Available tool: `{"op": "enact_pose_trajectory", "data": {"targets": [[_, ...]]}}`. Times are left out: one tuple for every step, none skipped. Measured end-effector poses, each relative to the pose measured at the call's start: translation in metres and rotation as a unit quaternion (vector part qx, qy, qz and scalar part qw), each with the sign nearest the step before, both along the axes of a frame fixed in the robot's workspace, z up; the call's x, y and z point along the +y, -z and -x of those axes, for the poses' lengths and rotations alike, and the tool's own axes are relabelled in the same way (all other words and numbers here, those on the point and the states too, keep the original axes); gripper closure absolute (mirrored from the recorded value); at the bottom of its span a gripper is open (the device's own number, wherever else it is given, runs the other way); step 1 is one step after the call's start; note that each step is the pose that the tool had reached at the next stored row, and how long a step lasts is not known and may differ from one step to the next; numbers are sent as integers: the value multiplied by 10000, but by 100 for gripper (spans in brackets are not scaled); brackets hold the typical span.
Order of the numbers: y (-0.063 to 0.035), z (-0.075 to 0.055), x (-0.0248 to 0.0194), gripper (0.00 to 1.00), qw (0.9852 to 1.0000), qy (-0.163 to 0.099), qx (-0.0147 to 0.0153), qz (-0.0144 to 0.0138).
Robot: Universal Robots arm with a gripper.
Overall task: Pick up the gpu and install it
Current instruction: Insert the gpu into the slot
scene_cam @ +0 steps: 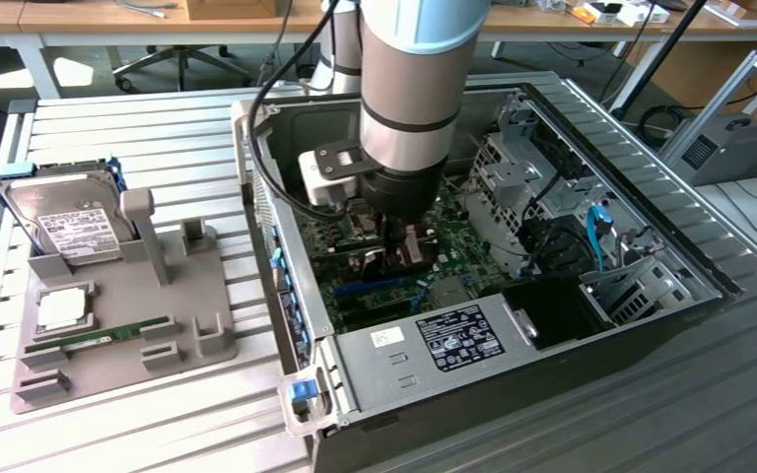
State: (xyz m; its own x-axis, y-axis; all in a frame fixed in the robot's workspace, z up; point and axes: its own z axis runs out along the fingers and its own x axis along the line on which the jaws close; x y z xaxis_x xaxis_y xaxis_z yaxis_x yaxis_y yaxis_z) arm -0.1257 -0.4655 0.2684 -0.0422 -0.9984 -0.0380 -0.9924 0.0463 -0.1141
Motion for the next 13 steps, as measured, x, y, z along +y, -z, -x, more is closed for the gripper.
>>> {"op": "enact_pose_trajectory", "data": {"targets": [[2, 5, 3, 73, 10000, 3, 0, 0], [5, 8, 6, 73, 10000, 5, -1, -1], [12, 8, 10, 73, 10000, 7, 0, 0], [17, 9, 13, 73, 10000, 8, 0, 0], [26, 9, 14, 73, 10000, 8, -1, -1], [41, 9, 16, 73, 10000, 9, 0, 0], [56, 9, 18, 73, 10000, 8, 0, 1], [66, 10, 20, 73, 10000, 8, 0, 0], [76, 10, 21, 73, 10000, 8, 0, 0], [86, 11, 22, 73, 10000, 8, 0, 0], [93, 11, 23, 73, 10000, 8, 0, 0], [95, 12, 24, 73, 10000, 8, 0, 1], [95, 12, 24, 73, 10000, 8, 1, 1]]}}
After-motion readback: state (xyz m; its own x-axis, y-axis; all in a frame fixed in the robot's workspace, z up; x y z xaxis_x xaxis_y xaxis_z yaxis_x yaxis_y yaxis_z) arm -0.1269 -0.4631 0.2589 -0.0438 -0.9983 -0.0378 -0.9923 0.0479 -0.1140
